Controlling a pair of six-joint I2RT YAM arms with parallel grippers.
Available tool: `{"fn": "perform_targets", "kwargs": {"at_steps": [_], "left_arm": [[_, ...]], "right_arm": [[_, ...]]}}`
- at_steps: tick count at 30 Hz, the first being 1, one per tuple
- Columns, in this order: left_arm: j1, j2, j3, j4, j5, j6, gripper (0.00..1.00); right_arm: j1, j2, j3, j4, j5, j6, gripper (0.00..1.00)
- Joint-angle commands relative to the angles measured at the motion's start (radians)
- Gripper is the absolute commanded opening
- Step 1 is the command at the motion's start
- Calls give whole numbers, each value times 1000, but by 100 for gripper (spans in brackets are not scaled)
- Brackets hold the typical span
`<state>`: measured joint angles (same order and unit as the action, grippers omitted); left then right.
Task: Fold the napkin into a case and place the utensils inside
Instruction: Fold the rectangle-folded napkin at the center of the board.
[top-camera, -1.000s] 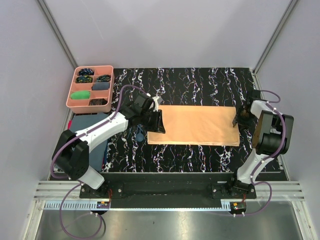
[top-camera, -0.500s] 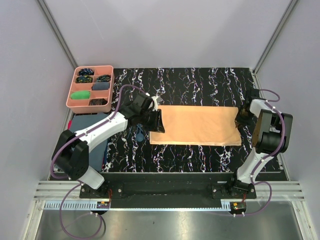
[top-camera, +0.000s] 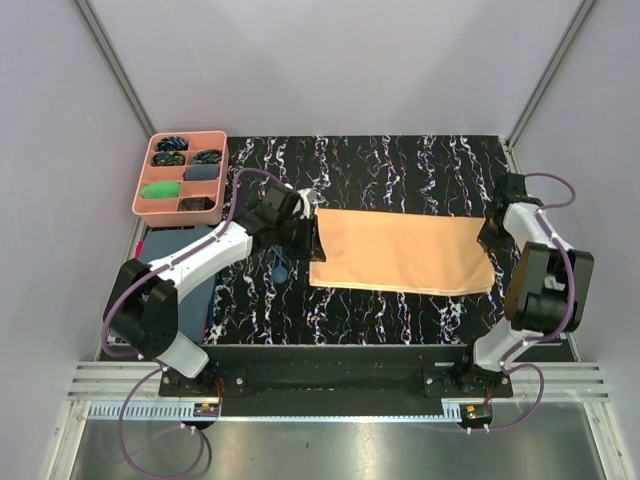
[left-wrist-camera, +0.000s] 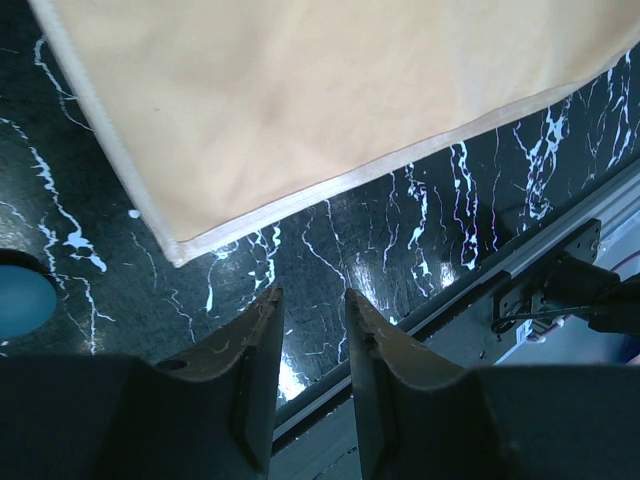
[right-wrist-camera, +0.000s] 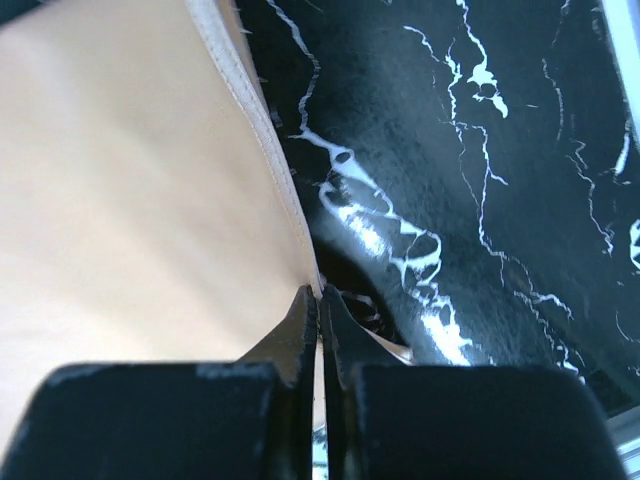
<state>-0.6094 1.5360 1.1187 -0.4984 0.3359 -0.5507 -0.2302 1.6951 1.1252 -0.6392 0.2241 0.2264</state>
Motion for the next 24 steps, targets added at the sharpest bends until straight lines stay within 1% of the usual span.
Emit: {"fn": "perform_targets", "kwargs": {"at_steps": [1, 5, 6, 8, 9, 10, 15, 16, 19, 23, 24], "left_arm": [[25, 12, 26, 37, -6, -15, 34], [33, 36, 35, 49, 0, -37, 34], [34, 39, 35, 50, 2, -43, 34], [36, 47, 30, 57, -5, -49, 34], [37, 47, 29, 60, -9, -49, 34], [39, 47, 21, 63, -18, -49, 34], [54, 47, -14, 76, -29, -60, 34], [56, 49, -23, 80, -26, -66, 34], [63, 58, -33, 86, -31, -69, 34], [68, 87, -27, 87, -44, -69, 34], [69, 96, -23, 87, -43, -69, 34]], "right_arm": [[52, -139, 16, -45, 6, 50, 0], [173, -183, 24, -71, -18, 74, 0], [195, -187, 25, -73, -46, 83, 0], [247, -199, 31, -83, -49, 120, 0], [303, -202, 38, -83, -60, 131, 0], [322, -206, 41, -83, -71, 158, 0], [440, -193, 56, -41, -155, 249, 0], [484, -175, 61, -21, -160, 273, 0], [561, -117, 93, 15, -173, 300, 0], [620, -34, 163, 42, -195, 312, 0], [629, -16, 203, 44, -200, 311, 0]]}}
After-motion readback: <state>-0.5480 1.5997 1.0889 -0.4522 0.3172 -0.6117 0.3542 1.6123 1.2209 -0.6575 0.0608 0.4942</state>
